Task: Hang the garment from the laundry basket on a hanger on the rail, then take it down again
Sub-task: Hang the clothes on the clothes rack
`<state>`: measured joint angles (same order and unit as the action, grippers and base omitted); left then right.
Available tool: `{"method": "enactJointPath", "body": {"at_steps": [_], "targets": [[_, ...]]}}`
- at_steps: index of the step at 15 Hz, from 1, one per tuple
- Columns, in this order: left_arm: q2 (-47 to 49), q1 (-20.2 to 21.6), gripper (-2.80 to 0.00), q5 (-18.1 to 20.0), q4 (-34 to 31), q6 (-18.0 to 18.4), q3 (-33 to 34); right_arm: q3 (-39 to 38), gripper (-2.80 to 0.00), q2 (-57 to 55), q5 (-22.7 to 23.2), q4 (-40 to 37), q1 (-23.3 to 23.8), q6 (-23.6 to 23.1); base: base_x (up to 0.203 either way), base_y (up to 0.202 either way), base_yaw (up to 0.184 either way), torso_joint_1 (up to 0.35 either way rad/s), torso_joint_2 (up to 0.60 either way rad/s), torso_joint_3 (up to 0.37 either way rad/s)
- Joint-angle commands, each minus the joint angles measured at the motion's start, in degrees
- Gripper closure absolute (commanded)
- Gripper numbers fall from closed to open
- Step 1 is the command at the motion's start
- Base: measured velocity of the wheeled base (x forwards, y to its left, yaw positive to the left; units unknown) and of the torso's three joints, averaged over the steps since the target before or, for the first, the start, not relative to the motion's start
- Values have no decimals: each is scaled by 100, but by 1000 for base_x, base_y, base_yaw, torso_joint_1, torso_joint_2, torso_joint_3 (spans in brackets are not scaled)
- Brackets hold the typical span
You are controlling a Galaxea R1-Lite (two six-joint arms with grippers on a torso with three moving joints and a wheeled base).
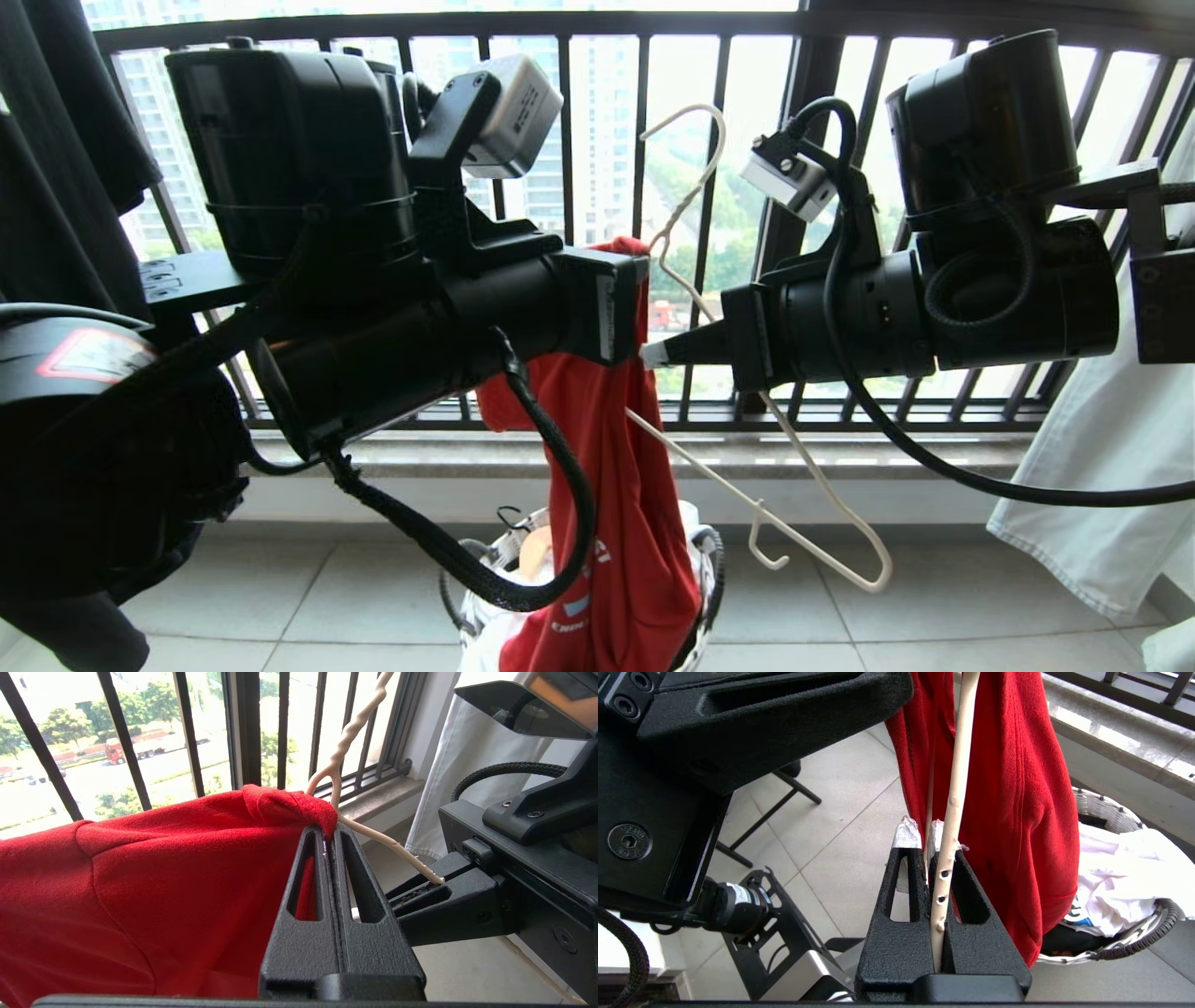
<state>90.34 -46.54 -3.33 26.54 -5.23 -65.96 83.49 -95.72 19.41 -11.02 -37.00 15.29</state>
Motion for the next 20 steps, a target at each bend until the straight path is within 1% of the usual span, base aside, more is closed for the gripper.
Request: {"method": "enactJointPath", "body": {"at_steps": [1,7,9,13,16,17,18,20], "targets": [[-71,-41,0,-1,18,-6,50,-9,0,-26,11,-5,-9,0,0,0,0,0,0,0],[-104,-83,0,-10,18,13,92,-9,0,-26,11,3,-18,0,0,0,0,0,0,0],[-113,-83,-280,-10,18,5,92,-9,0,-25,11,3,-18,0,0,0,0,0,0,0],[-199,-83,-280,-1,-101,13,84,-11,0,1,14,3,-9,9,0,0,0,0,0,0],[-386,-83,-280,-1,-578,2,-65,-88,0,1,55,65,-9,17,0,0,0,0,0,0],[-517,-80,-280,-4,-771,-2,-130,-96,0,1,81,74,-9,17,0,0,0,0,0,0],[-706,-62,-280,-5,-1104,-10,-209,-127,0,4,120,86,-9,21,0,0,0,0,0,0],[-1154,31,-280,20,-1934,-108,-414,-346,0,39,259,480,-2,58,0,0,0,0,0,0]]}}
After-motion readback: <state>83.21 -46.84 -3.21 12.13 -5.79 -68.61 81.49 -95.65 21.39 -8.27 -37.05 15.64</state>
